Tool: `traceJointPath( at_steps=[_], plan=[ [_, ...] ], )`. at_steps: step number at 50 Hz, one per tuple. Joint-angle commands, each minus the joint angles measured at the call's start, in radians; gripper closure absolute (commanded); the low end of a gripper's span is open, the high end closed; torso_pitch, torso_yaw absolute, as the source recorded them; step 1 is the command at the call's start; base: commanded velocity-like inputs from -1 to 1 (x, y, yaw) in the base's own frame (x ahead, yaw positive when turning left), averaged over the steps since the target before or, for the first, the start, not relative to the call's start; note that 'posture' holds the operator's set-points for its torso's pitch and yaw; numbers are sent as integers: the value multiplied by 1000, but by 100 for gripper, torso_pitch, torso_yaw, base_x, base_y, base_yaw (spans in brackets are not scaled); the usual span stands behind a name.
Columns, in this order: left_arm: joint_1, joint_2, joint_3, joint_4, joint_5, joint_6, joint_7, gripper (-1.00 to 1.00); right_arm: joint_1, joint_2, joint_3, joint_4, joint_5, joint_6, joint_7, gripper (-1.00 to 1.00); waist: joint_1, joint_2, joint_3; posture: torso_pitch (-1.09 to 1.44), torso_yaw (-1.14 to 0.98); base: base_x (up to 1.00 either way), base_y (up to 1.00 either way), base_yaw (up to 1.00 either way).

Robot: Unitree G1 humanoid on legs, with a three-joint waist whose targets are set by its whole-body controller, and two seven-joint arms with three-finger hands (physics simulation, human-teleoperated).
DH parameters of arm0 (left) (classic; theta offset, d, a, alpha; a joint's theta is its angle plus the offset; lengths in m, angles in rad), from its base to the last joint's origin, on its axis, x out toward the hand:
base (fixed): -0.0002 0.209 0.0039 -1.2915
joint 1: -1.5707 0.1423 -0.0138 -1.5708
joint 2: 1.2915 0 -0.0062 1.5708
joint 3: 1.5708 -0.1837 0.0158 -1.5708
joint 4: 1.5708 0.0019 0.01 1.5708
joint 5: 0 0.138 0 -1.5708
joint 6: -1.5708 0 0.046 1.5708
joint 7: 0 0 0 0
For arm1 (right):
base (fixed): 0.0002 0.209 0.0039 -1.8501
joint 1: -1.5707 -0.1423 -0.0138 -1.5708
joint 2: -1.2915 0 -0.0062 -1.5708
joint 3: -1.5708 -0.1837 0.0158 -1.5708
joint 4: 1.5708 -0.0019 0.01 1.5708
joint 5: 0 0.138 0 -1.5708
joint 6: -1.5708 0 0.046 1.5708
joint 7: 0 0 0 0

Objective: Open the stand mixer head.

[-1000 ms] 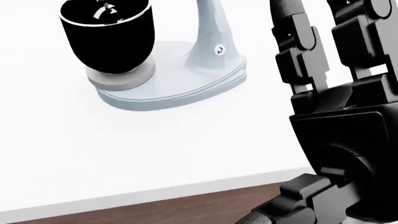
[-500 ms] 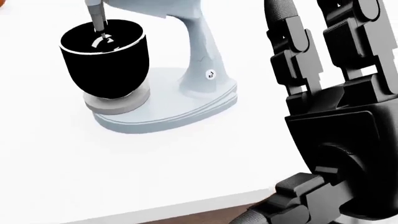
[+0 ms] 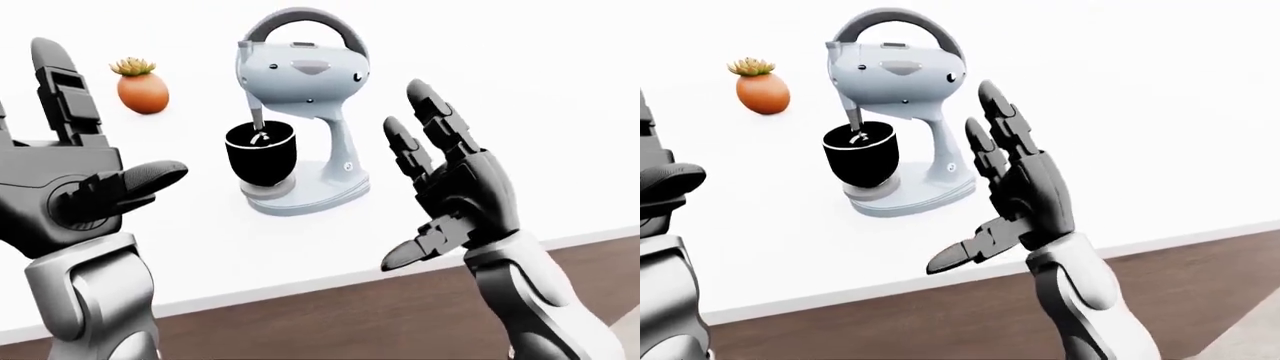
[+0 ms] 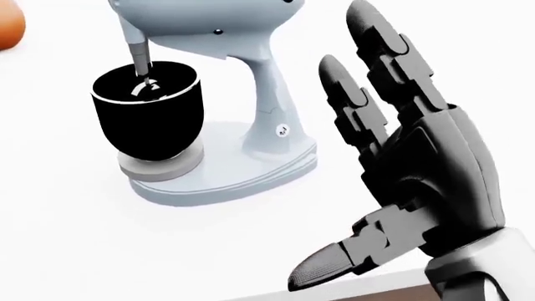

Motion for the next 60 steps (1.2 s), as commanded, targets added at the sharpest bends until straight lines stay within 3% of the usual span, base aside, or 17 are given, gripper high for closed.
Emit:
traceJointPath(
  at_steps=[1,19,32,42,60],
  plan=[
    [-24,10,1,-19,-1,-11,-4,-99,-20,-4,-3,-23,-24,-21,24,-100,0,2,-7,-28,0,0,0,0],
    [-35,7,-11,-13,4,-9,-2,-99,-127,-17,-13,188,-88,6,112,-100,-2,5,-8,-28,0,0,0,0],
    [-34,14,1,-7,-8,-14,3,-100,-112,29,48,239,-171,-36,175,-100,-2,9,-8,-28,0,0,0,0],
    [-39,19,2,-22,-11,-3,13,-99,-183,35,45,328,-147,-7,163,-100,-2,11,-7,-28,0,0,0,0],
    [-38,21,5,-19,-12,-6,16,-99,-170,46,62,441,-225,-77,225,-100,-1,14,-7,-28,0,0,0,0]
  ],
)
